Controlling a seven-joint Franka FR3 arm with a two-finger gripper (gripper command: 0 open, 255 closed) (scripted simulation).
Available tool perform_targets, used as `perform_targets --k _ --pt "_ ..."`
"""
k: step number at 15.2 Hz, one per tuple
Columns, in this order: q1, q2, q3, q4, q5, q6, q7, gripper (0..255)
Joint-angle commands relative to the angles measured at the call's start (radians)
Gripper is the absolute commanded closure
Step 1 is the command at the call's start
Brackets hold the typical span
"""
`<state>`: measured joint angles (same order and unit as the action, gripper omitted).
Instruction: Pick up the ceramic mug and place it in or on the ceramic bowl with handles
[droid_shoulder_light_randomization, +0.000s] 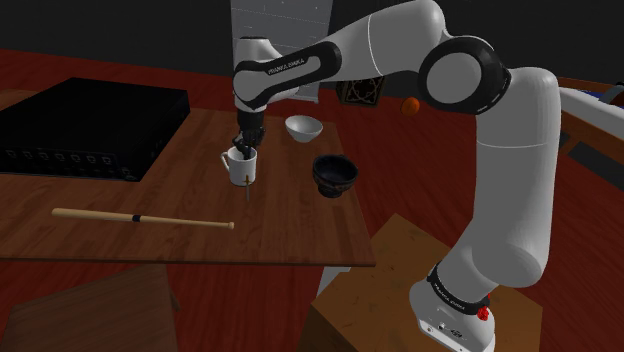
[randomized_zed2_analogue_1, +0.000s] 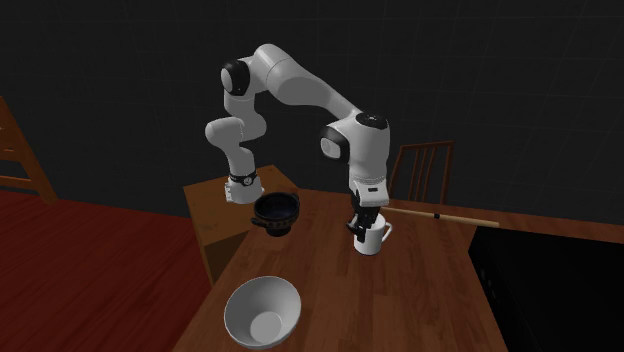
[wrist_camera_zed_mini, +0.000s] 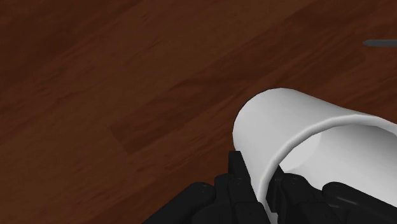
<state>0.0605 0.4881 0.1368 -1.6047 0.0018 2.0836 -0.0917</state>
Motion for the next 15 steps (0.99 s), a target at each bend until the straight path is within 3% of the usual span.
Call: perform_targets --k 1,6,15 --pt "0.000 0.000 0.000 0.000 0.000 0.000 0.000 255" --pt "0.000 0.000 0.000 0.000 0.000 0.000 0.000 255" --pt "-0.001 -0.041 0.003 0.061 0.004 -0.101 0.002 255"
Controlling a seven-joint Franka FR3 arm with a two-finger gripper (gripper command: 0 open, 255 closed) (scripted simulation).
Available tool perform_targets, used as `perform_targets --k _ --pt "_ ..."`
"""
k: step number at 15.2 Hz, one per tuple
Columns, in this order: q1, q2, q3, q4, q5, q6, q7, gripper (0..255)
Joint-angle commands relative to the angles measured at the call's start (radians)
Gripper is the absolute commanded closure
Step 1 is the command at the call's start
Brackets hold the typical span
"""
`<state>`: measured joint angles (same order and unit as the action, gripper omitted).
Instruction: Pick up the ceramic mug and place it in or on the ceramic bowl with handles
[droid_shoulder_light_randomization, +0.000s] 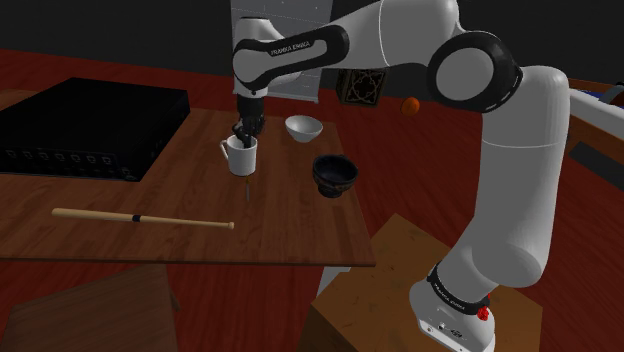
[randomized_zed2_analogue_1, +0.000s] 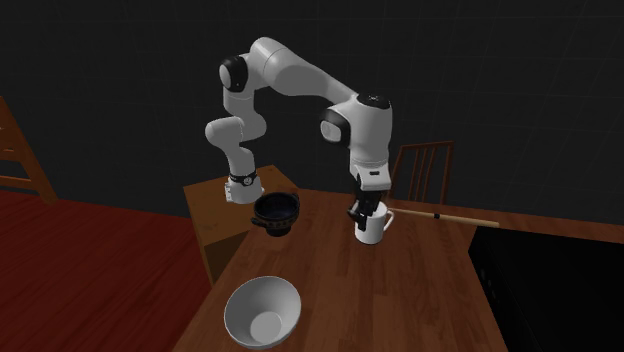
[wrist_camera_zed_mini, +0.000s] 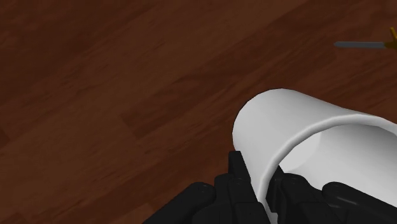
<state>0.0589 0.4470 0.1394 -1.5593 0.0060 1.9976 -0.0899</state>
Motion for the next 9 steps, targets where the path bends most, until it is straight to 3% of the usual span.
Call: perform_targets --k 1,9 --pt "0.000 -0.004 0.000 0.023 0.000 -0.027 0.001 255" --pt "0.001 -0.026 0.002 0.099 0.002 -0.124 0.004 255"
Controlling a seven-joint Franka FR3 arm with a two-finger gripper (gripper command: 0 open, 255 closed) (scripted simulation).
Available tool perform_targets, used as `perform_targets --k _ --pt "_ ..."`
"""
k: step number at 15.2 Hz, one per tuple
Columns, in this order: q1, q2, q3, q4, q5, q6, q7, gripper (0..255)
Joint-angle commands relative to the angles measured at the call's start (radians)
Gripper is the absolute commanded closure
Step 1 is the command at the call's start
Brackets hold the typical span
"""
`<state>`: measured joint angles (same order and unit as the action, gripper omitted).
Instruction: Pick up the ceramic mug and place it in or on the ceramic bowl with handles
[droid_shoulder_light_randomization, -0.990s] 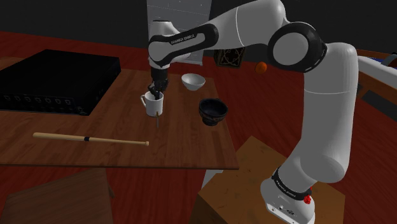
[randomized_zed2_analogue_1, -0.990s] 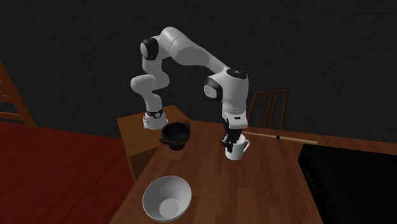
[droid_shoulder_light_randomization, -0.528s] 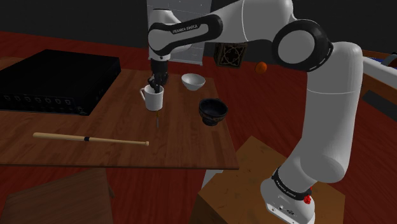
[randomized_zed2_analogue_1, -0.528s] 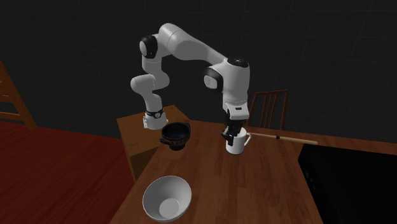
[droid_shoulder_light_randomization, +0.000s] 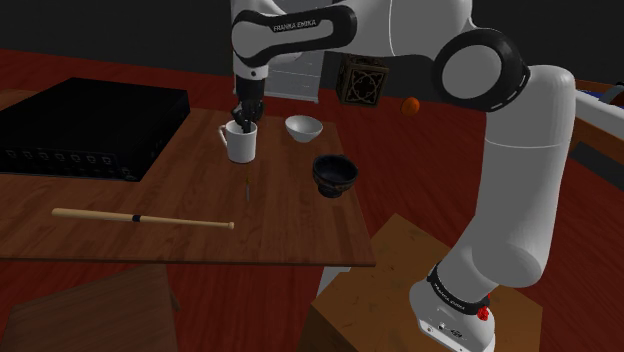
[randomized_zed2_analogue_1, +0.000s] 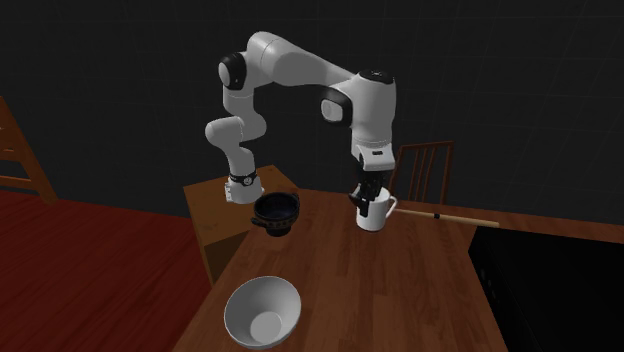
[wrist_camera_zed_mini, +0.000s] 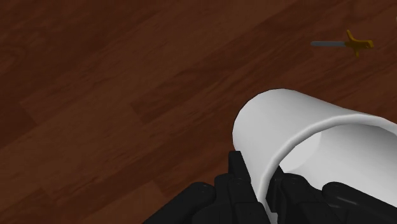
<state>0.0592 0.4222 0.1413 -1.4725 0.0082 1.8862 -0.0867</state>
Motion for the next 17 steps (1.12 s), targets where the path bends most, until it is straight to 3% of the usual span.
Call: perform_targets --k 1,15,17 --pt "0.000 -0.003 0.000 0.023 0.000 -0.025 0.001 255" --pt "0.005 -0.001 0.002 0.207 -0.001 -0.207 0.009 255" --pt "-0.021 -0.090 -0.002 0.080 0.012 -0.171 -0.019 255"
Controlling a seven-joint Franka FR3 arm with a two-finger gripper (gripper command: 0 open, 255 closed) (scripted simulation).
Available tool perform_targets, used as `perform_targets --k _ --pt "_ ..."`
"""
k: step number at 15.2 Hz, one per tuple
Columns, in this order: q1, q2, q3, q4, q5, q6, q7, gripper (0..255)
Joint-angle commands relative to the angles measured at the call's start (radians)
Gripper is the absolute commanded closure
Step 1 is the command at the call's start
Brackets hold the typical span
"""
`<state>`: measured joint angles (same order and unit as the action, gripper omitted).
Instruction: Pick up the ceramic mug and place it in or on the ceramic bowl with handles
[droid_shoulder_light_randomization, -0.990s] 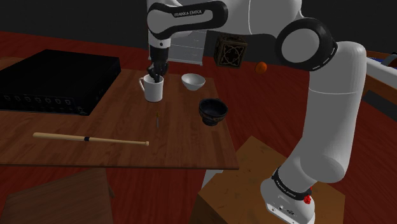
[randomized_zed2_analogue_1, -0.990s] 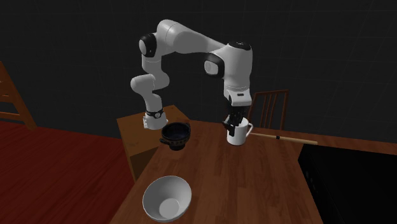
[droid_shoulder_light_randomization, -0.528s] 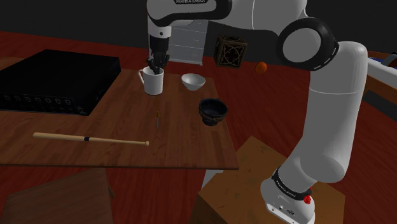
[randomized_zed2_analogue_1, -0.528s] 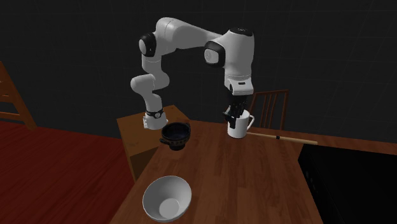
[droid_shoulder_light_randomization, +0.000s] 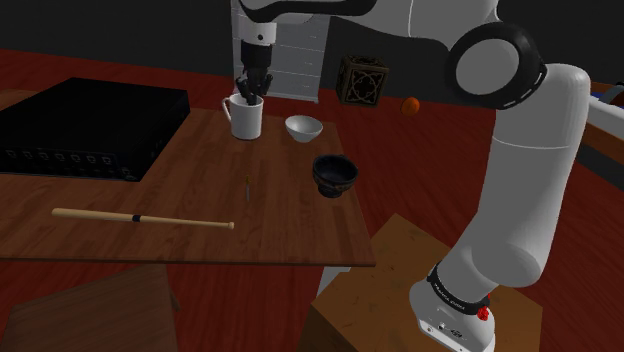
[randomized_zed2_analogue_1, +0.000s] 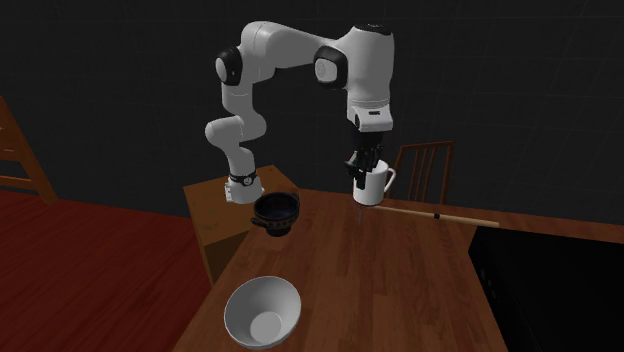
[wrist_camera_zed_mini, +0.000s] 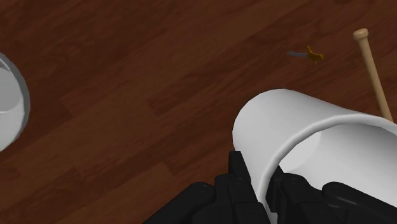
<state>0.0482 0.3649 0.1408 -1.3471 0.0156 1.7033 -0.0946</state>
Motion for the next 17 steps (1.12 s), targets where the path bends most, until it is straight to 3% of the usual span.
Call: perform_targets --k 1,8,17 --pt "-0.022 -0.075 -0.005 -0.101 0.011 0.026 -0.025 255" --pt "-0.091 -0.329 -0.043 -0.418 0.047 0.083 -0.137 255" --pt "-0.160 -0.602 -0.128 -0.697 0.050 0.080 -0.292 255"
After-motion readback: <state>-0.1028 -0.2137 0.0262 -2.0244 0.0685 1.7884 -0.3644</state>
